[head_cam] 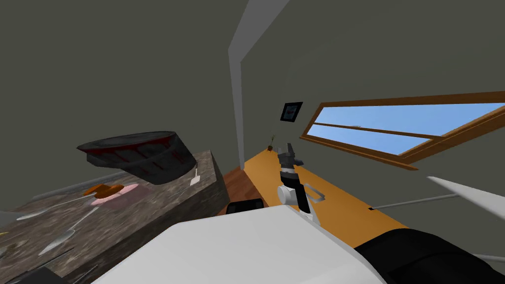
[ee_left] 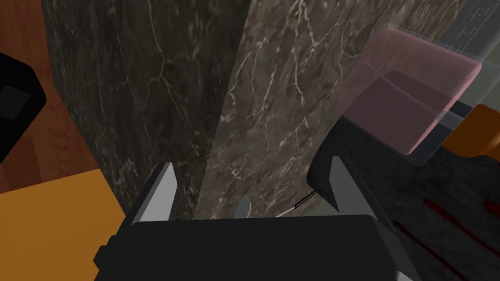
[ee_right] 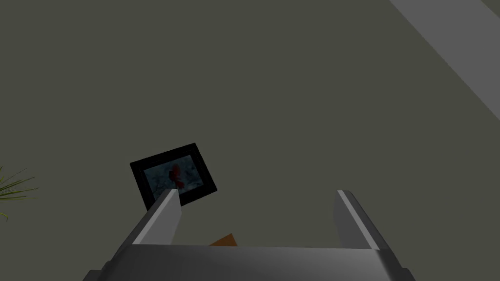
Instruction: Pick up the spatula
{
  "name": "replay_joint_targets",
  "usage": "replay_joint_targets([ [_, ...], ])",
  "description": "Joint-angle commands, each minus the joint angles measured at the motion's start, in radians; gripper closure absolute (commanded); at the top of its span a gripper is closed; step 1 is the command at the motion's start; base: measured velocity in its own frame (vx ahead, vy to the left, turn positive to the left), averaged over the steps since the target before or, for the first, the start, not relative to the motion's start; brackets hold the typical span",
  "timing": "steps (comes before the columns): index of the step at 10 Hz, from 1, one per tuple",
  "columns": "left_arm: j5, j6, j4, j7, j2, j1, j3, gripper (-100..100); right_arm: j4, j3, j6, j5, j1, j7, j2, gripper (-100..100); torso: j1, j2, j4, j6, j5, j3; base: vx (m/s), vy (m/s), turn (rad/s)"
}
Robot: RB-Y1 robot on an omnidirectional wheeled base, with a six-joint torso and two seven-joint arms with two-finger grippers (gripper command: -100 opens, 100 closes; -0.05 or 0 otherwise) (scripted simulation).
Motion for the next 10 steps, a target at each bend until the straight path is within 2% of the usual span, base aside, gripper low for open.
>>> replay_joint_targets([
  [1,-0.016,0.002,0.016,-0.023,0.043,0.012,-0.004,-100,0.0,0.0,0.0,0.0,0.0,0.0,0.0,0,0.0,0.0,0.0,0.0,0.0,0.0,0.004,0.002,-0.246],
  [2,-0.043,0.01,0.038,-0.061,0.077,0.042,-0.013,-100,0.0,0.0,0.0,0.0,0.0,0.0,0.0,0,0.0,0.0,0.0,-0.001,0.0,0.0,0.008,-0.004,-0.417],
  [3,-0.043,0.01,0.038,-0.061,0.099,0.042,-0.013,-100,0.0,0.0,0.0,0.0,0.0,0.0,0.0,0,0.0,0.0,0.0,0.0,0.0,0.0,0.005,0.004,-0.331],
  [4,-0.069,0.016,0.06,-0.097,0.134,0.07,-0.023,-100,0.0,0.0,0.0,0.0,0.0,0.0,0.0,0,0.0,0.0,0.0,-0.001,0.0,0.0,0.008,0.0,-0.404],
  [5,-0.069,0.016,0.06,-0.097,0.154,0.07,-0.023,-100,0.0,0.0,0.0,0.0,0.0,0.0,0.0,0,0.0,0.0,0.0,0.0,0.0,0.0,0.006,0.004,-0.272],
  [6,-0.094,0.019,0.081,-0.132,0.185,0.096,-0.035,-100,0.0,0.0,0.0,0.0,0.0,0.0,0.0,0,0.0,0.0,0.0,-0.001,0.0,0.0,0.007,0.0,-0.319],
  [7,-0.094,0.019,0.081,-0.132,0.207,0.096,-0.035,-100,0.0,0.0,0.0,0.0,0.0,0.0,0.0,0,0.0,0.0,0.0,-0.001,0.0,0.0,0.006,0.003,-0.26],
  [8,-0.116,0.021,0.101,-0.165,0.243,0.12,-0.049,-100,0.0,0.0,0.0,0.0,0.0,0.0,0.0,0,0.0,0.0,0.0,-0.001,0.0,0.0,0.01,0.0,-0.359],
  [9,-0.116,0.021,0.101,-0.165,0.259,0.12,-0.049,-100,0.0,0.0,0.0,0.0,0.0,0.0,0.0,0,0.0,-0.001,0.0,-0.001,0.0,0.0,0.007,0.003,-0.376],
  [10,-0.138,0.022,0.12,-0.196,0.295,0.142,-0.063,-100,0.0,0.0,0.0,0.0,0.0,0.0,0.0,0,0.0,-0.001,0.0,-0.001,0.0,0.0,0.009,0.001,-0.466],
])
